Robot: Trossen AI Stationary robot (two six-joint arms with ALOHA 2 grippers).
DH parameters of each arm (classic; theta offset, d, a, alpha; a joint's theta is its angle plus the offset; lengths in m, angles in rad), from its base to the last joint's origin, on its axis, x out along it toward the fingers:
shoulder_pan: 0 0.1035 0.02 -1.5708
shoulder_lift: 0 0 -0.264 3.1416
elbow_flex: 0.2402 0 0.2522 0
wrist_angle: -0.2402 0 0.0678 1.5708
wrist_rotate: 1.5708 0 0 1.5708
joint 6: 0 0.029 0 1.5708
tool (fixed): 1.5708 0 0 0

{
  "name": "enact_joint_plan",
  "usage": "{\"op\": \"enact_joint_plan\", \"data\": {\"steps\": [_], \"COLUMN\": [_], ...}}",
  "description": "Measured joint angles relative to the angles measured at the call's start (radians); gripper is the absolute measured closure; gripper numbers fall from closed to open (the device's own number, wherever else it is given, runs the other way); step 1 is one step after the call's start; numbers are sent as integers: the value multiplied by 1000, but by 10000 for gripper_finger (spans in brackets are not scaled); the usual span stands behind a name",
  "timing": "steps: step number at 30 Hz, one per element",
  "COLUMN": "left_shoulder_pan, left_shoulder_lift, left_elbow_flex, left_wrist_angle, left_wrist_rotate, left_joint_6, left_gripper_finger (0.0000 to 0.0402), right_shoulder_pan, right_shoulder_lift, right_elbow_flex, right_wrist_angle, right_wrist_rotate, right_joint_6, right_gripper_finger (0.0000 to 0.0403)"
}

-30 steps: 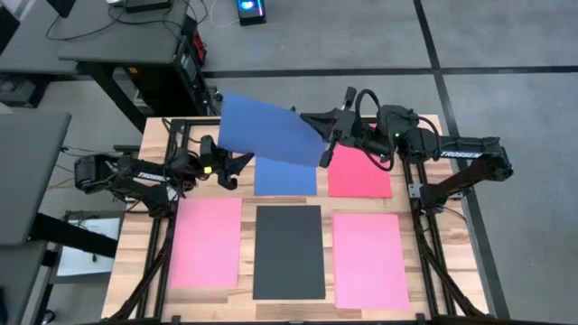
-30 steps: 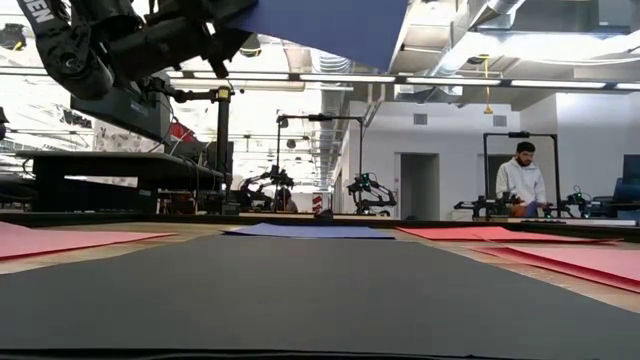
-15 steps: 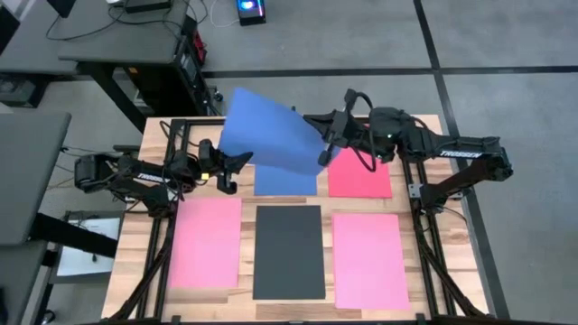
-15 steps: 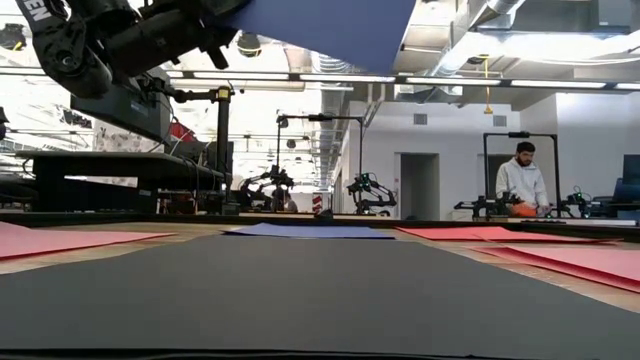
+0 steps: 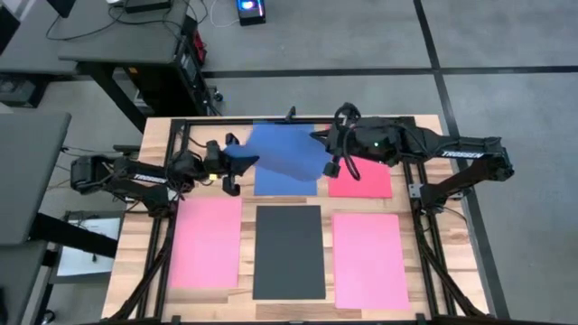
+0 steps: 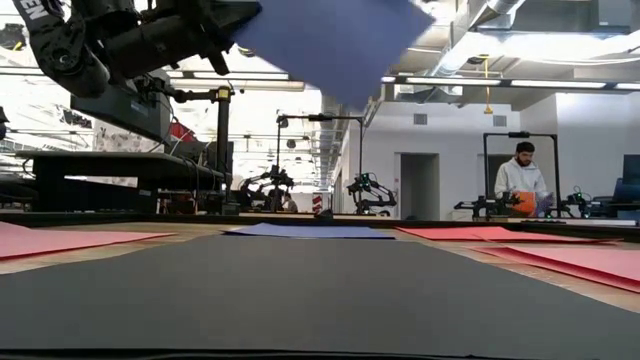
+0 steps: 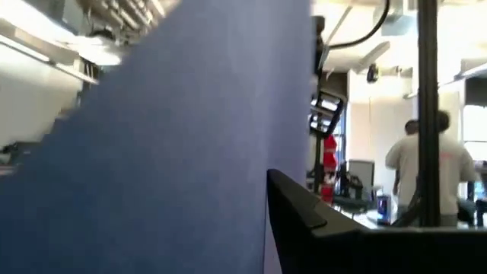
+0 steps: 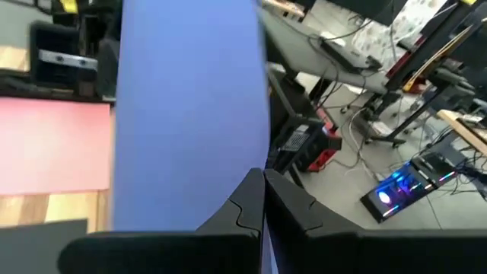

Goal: Organize paper
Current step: Stack the blue paper on top of the blue paper

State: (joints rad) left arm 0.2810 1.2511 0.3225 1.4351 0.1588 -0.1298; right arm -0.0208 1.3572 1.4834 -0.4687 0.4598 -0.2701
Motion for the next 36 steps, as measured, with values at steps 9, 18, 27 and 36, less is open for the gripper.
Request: {"op": "enact_joint_plan", "data": {"steps": [9, 18, 27, 36], "left_shoulder_pan": [34, 51, 51, 51], "left_shoulder_lift": [-110, -282, -321, -317], "left_elbow_flex": [0, 14, 71, 85], "left_wrist_angle": [-327, -509, -718, -737], "left_wrist_rotate": [-1, -1, -1, -1], "left_joint_6": [14, 66, 105, 122], "left_gripper_finger": [402, 402, 402, 402], "right_shoulder_pan": [15, 11, -26, -180], "right_shoulder_lift": [-59, -76, -79, -91], "right_elbow_flex": [0, 0, -37, -349], "right_wrist_angle": [-273, -465, -325, -44], "right_wrist_rotate": [-7, -84, -202, -379], "right_joint_6": [110, 297, 290, 303], "right_gripper_finger": [403, 392, 296, 189]}}
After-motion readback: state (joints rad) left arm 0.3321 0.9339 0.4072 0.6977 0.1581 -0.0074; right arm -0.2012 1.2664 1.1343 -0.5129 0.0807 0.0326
